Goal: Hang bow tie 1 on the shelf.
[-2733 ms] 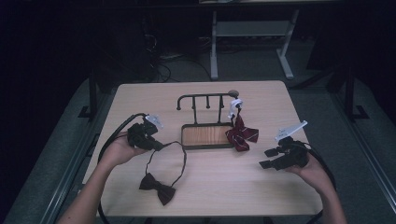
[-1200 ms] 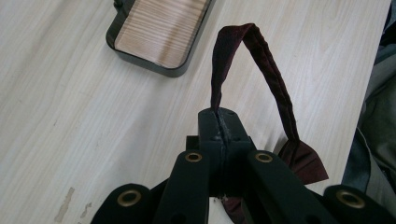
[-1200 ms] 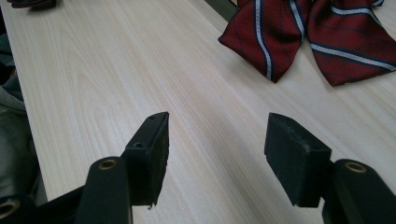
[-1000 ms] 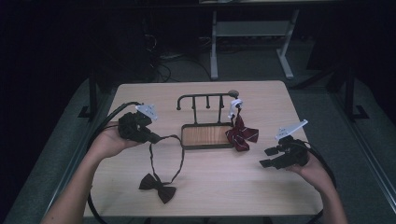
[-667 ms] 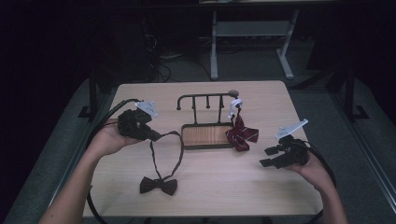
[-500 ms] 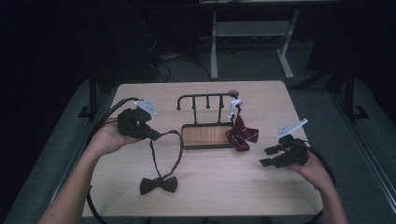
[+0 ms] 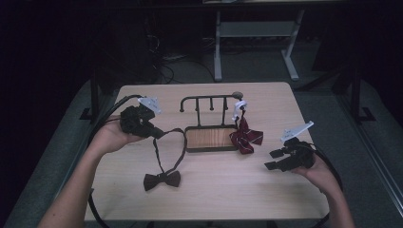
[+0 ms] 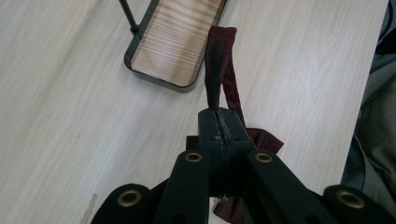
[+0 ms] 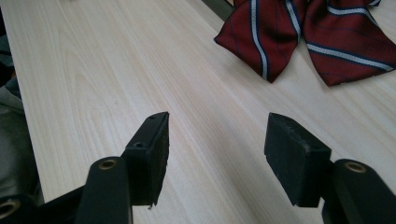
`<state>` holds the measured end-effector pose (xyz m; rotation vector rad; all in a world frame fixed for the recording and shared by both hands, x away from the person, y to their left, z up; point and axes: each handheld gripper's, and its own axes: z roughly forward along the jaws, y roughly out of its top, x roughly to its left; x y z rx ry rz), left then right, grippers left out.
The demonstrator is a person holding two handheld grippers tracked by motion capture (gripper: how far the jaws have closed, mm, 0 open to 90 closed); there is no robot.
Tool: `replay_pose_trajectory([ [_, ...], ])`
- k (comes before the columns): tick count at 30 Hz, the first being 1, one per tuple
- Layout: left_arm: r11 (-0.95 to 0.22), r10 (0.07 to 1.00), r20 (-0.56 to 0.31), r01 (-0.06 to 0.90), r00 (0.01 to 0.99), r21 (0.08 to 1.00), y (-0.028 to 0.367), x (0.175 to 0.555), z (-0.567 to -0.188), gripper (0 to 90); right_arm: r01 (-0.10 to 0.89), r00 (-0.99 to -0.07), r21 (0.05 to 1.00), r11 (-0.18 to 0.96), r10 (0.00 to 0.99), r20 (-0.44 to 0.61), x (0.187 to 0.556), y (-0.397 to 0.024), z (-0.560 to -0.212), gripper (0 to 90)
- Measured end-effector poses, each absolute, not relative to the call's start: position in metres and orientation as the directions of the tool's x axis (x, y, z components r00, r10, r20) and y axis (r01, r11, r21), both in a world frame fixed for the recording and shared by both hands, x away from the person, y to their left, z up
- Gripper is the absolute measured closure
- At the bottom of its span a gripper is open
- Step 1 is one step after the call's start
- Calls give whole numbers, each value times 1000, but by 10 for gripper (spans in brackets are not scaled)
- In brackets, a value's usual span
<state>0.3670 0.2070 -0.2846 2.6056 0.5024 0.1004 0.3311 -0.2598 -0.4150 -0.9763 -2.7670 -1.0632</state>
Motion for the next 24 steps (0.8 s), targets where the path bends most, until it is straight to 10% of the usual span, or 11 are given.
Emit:
replay_pose_trajectory([
  [24, -820, 376, 9, 329, 926, 469, 190, 388, -259, 899, 560, -805, 599, 572, 547, 230, 330, -260, -414, 403],
])
